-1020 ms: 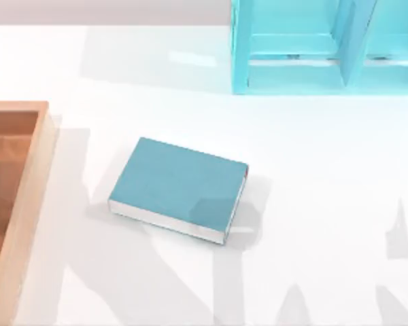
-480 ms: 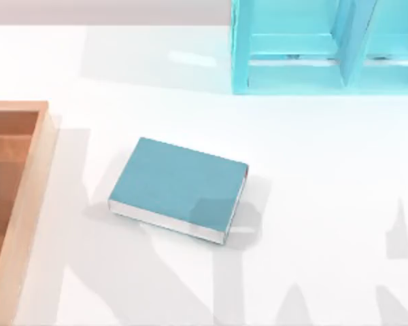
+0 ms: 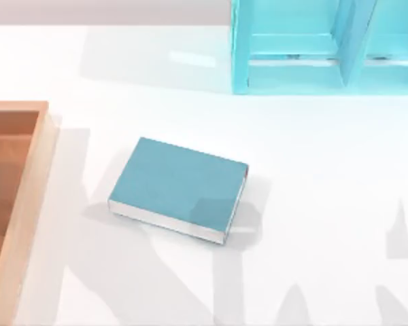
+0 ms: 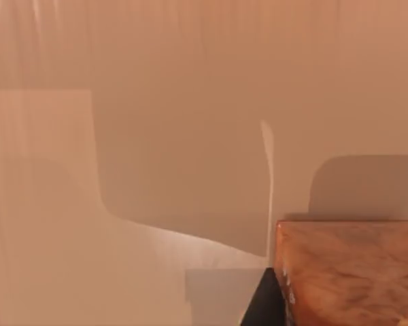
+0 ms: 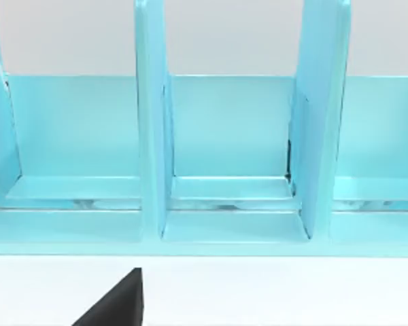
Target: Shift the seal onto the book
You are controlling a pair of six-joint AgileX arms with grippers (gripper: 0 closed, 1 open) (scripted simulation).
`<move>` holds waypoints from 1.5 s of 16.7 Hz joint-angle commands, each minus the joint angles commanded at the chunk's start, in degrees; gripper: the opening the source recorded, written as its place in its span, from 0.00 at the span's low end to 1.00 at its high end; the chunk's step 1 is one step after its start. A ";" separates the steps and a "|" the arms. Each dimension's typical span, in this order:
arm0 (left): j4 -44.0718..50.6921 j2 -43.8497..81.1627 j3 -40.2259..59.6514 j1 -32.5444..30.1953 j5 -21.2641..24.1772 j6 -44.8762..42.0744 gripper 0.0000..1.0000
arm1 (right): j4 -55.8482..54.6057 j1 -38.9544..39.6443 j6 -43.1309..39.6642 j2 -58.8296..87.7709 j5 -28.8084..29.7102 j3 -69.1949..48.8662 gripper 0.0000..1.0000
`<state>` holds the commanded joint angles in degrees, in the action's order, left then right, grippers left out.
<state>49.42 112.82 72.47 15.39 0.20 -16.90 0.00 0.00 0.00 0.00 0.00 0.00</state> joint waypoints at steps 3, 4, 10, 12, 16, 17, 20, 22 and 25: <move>0.00 0.00 0.00 0.00 0.00 0.00 0.00 | 0.00 0.00 0.00 0.00 0.00 0.00 1.00; 0.00 0.00 0.00 0.00 0.00 0.00 0.00 | 0.00 0.00 0.00 0.00 0.00 0.00 1.00; 0.74 -0.77 0.84 -0.95 -0.30 0.60 0.00 | 0.00 0.00 0.00 0.00 0.00 0.00 1.00; 3.19 -3.42 4.03 -4.19 -1.05 3.00 0.00 | 0.00 0.00 0.00 0.00 0.00 0.00 1.00; 12.57 -9.16 13.93 -16.55 -2.00 11.26 0.00 | 0.00 0.00 0.00 0.00 0.00 0.00 1.00; 15.50 -9.96 16.06 -19.16 -1.95 13.60 0.00 | 0.00 0.00 0.00 0.00 0.00 0.00 1.00; 24.13 -10.51 20.97 -24.25 -1.28 19.96 0.00 | 0.00 0.00 0.00 0.00 0.00 0.00 1.00; 28.71 -9.67 22.72 -25.37 -0.70 23.01 0.00 | 0.00 0.00 0.00 0.00 0.00 0.00 1.00; 31.96 -8.69 23.53 -25.24 -0.21 25.11 0.00 | 0.00 0.00 0.00 0.00 0.00 0.00 1.00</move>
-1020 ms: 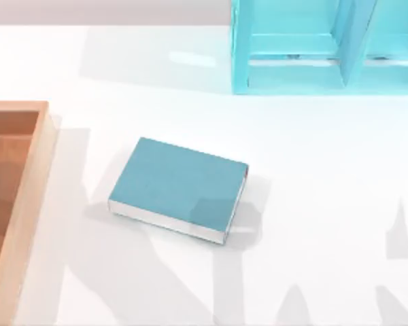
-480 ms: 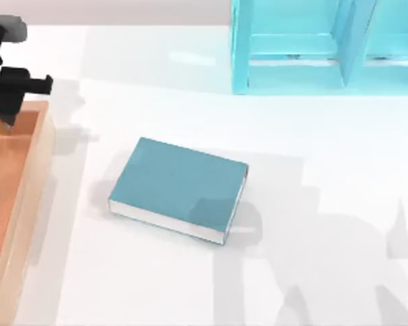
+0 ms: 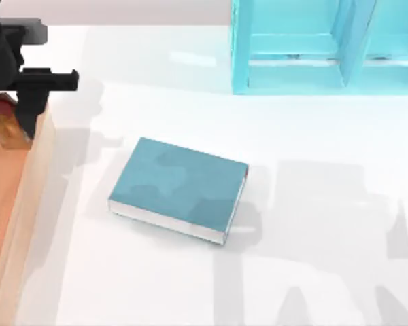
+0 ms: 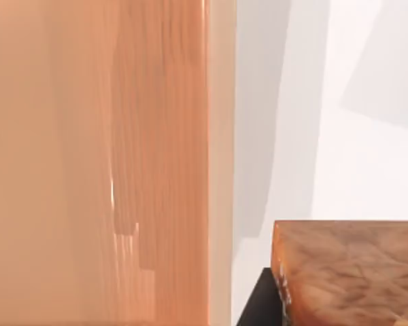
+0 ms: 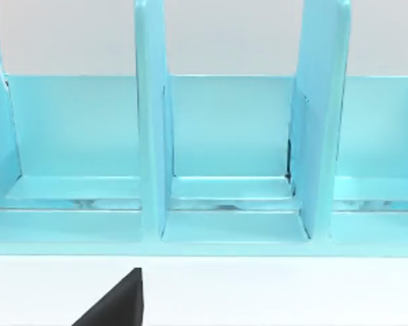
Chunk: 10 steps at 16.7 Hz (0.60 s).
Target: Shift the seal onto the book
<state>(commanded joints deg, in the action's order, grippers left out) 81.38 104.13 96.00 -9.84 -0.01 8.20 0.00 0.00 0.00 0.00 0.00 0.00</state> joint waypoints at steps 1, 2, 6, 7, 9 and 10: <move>0.09 0.02 0.00 0.03 0.02 0.06 0.00 | 0.00 0.00 0.00 0.00 0.00 0.00 1.00; 0.09 0.02 0.00 0.03 0.02 0.06 0.00 | 0.00 0.00 0.00 0.00 0.00 0.00 1.00; -0.50 0.70 0.42 -0.78 0.02 0.72 0.00 | 0.00 0.00 0.00 0.00 0.00 0.00 1.00; -1.07 1.94 1.16 -2.05 0.03 1.95 0.00 | 0.00 0.00 0.00 0.00 0.00 0.00 1.00; -2.46 5.92 3.24 -6.20 0.05 6.04 0.00 | 0.00 0.00 0.00 0.00 0.00 0.00 1.00; -3.29 8.18 4.49 -8.70 0.06 8.56 0.00 | 0.00 0.00 0.00 0.00 0.00 0.00 1.00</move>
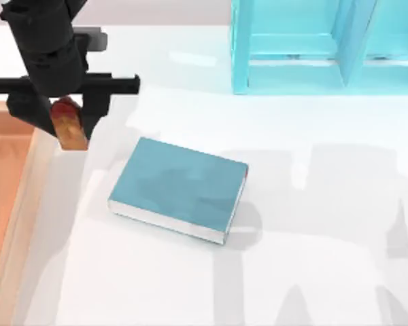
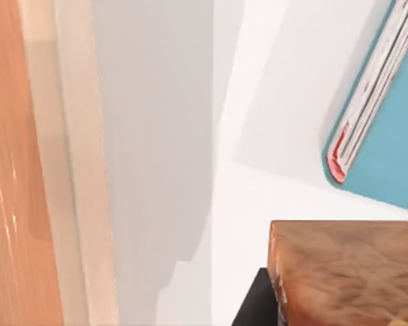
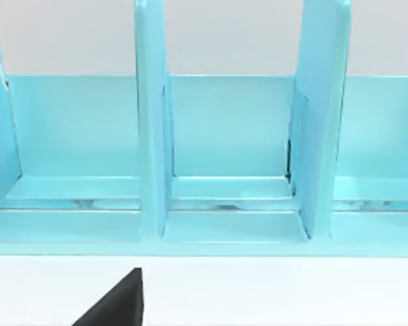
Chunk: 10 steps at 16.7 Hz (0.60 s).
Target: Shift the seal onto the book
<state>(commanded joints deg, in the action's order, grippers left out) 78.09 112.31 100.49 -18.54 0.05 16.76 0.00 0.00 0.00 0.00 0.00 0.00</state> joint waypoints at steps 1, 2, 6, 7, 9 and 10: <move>-0.98 2.24 1.26 -2.32 0.02 2.38 0.00 | 0.00 0.00 0.00 0.00 0.00 0.00 1.00; -2.11 4.55 2.48 -4.90 0.05 4.96 0.00 | 0.00 0.00 0.00 0.00 0.00 0.00 1.00; -6.29 12.47 6.27 -14.30 0.10 14.15 0.00 | 0.00 0.00 0.00 0.00 0.00 0.00 1.00; -6.76 13.37 6.75 -15.28 0.09 15.10 0.00 | 0.00 0.00 0.00 0.00 0.00 0.00 1.00; -6.94 13.71 6.94 -15.65 0.09 15.45 0.00 | 0.00 0.00 0.00 0.00 0.00 0.00 1.00; -6.94 13.71 6.94 -15.65 0.09 15.45 0.00 | 0.00 0.00 0.00 0.00 0.00 0.00 1.00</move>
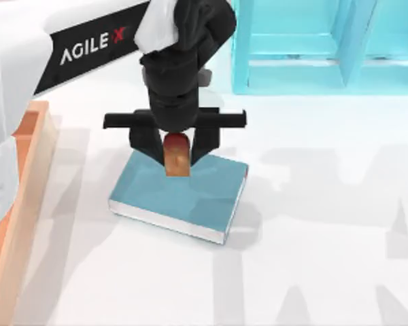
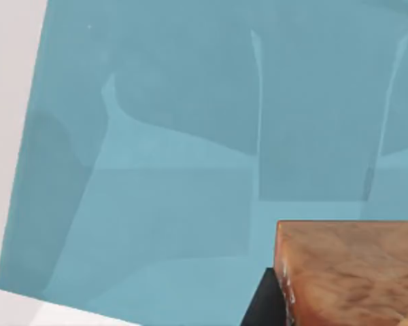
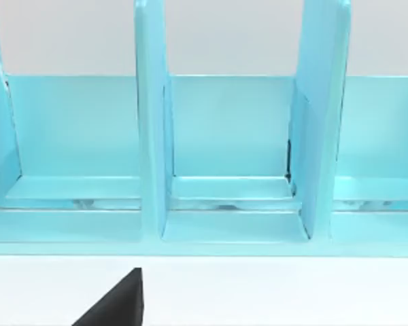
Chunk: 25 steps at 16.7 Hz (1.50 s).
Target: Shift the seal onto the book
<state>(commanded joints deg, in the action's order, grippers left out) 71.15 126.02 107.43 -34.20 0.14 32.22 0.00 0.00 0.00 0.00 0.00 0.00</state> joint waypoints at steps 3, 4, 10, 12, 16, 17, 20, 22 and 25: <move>0.50 -0.08 0.26 0.11 0.03 -0.07 0.00 | 0.00 0.00 0.00 0.00 0.00 0.00 1.00; 0.72 -0.08 0.53 0.06 0.02 -0.04 0.00 | 0.00 0.00 0.00 0.00 0.00 0.00 1.00; 1.08 -0.09 0.99 -0.01 0.00 0.01 0.15 | 0.00 0.00 0.00 0.00 0.00 0.00 1.00; 1.08 -0.09 0.99 -0.01 0.00 0.01 0.30 | 0.00 0.00 0.00 0.00 0.00 0.00 1.00; 1.08 -0.09 0.99 -0.01 0.00 0.01 0.60 | 0.00 0.00 0.00 0.00 0.00 0.00 1.00; 1.08 -0.09 0.99 -0.01 0.00 0.01 0.68 | 0.00 0.00 0.00 0.00 0.00 0.00 1.00; 1.08 -0.09 0.99 -0.01 0.00 0.01 0.90 | 0.00 0.00 0.00 0.00 0.00 0.00 1.00; 1.08 -0.09 0.99 -0.01 0.00 0.01 1.00 | 0.00 0.00 0.00 0.00 0.00 0.00 1.00; 1.08 -0.09 0.99 -0.01 0.00 0.01 1.00 | 0.00 0.00 0.00 0.00 0.00 0.00 1.00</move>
<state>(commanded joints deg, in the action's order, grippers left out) 72.23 125.93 108.41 -34.21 0.14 32.23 0.00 0.00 0.00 0.00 0.00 0.00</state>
